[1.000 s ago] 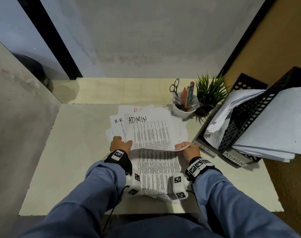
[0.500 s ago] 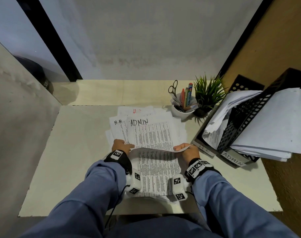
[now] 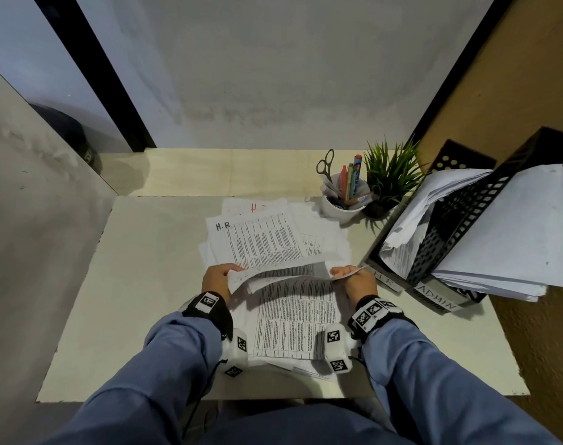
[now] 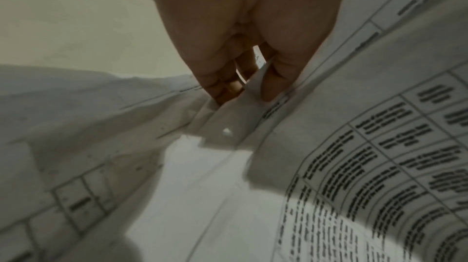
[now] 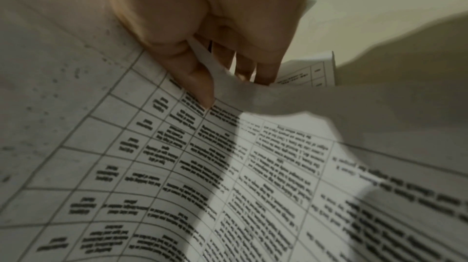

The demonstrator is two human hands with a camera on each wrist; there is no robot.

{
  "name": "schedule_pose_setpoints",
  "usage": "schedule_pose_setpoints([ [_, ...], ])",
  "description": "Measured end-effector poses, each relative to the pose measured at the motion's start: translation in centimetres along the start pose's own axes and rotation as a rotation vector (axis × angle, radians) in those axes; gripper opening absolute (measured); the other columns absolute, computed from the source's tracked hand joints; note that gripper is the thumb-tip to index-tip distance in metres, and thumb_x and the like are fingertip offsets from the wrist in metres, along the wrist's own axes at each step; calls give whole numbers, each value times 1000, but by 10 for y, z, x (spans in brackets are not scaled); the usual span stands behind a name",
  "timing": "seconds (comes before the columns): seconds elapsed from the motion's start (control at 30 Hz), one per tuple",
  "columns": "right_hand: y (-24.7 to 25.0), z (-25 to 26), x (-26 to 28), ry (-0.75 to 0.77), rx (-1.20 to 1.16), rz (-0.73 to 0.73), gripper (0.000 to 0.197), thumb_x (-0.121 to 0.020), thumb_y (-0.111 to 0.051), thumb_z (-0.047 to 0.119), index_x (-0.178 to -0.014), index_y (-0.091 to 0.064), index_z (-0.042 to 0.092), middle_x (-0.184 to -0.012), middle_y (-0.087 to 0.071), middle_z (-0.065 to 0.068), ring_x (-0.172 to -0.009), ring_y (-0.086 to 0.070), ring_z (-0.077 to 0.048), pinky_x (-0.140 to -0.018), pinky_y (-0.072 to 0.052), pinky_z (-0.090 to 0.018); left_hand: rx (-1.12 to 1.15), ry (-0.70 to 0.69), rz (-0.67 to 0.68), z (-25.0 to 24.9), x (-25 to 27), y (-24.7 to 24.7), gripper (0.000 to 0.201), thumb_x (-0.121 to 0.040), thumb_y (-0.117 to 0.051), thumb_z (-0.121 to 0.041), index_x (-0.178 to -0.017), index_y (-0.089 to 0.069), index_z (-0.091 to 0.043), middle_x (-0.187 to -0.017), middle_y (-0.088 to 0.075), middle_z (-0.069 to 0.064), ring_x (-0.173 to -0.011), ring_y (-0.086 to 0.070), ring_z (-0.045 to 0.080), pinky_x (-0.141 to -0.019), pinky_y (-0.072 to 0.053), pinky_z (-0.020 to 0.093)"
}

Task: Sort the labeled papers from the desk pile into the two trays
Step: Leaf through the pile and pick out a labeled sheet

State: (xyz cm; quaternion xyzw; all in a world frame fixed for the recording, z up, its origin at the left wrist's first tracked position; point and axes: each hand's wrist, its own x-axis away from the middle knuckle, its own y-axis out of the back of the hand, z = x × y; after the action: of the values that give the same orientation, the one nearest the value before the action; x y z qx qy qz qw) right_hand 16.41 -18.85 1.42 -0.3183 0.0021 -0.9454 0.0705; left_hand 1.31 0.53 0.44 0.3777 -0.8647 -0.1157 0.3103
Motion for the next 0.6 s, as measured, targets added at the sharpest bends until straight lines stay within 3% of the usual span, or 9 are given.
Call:
schedule_pose_setpoints([
  [0.1,-2,7,3,-28,94,5,30,-81,-45,-20,-65,-57,1,-60,-58,-8,-64,-52,-19,-44,-46,-15,-7,23,40,-10,4,-3,40,-82,-51,15,-61,-56,-19,-62,-52,1,-69,-47,17,-61,-36,19],
  [0.2,0,12,1,5,288,-14,23,-74,-52,-19,-64,-58,1,-63,-56,-4,-77,-51,-22,-53,-42,-23,91,101,17,-19,3,-8,25,-89,-51,1,-69,-51,-14,-68,-51,3,-82,-47,20,-69,-38,25],
  [0.3,0,21,9,66,302,-10,20,-72,-57,-20,-75,-62,0,-66,-56,-3,-78,-54,-23,-52,-41,-20,418,182,121,-13,0,-9,18,-80,-59,-25,-63,-65,-20,-76,-63,3,-91,-57,25,-83,-43,32],
  [0.33,0,24,13,81,266,11,22,-73,-56,-21,-79,-62,-1,-67,-56,-3,-74,-55,-24,-49,-42,-17,494,193,156,-9,-1,-10,22,-78,-62,-40,-74,-73,-22,-89,-70,5,-96,-62,27,-91,-45,38],
  [0.37,-1,27,18,75,209,25,25,-74,-54,-22,-86,-61,-2,-70,-56,-4,-69,-55,-23,-44,-43,-13,509,200,192,-5,-5,-13,37,-75,-63,-56,-91,-74,-24,-102,-72,4,-102,-65,28,-96,-45,42],
  [0.43,-4,30,25,38,116,61,30,-76,-51,-23,-98,-58,-3,-75,-57,-9,-66,-54,-19,-35,-40,-9,433,212,222,-2,-7,-16,80,-59,-60,-83,-115,-66,-26,-113,-69,0,-107,-64,24,-102,-43,44],
  [0.47,-5,31,25,25,87,80,32,-76,-51,-23,-101,-56,-3,-79,-58,-12,-67,-55,-21,-36,-41,-11,403,189,208,-8,-3,-17,92,-54,-56,-89,-121,-62,-26,-117,-67,-5,-110,-62,20,-105,-40,43],
  [0.53,-8,30,22,20,63,87,35,-75,-50,-24,-103,-56,-3,-85,-62,-16,-71,-59,-26,-41,-46,-16,385,101,193,-23,9,-18,91,-59,-60,-83,-128,-55,-24,-122,-62,-9,-114,-57,15,-107,-38,40],
  [0.6,-12,32,25,37,78,97,36,-73,-51,-25,-99,-57,0,-88,-64,-16,-73,-60,-26,-50,-49,-20,411,3,186,-36,20,-18,58,-75,-72,-51,-122,-58,-19,-116,-67,-1,-109,-63,21,-101,-46,40],
])
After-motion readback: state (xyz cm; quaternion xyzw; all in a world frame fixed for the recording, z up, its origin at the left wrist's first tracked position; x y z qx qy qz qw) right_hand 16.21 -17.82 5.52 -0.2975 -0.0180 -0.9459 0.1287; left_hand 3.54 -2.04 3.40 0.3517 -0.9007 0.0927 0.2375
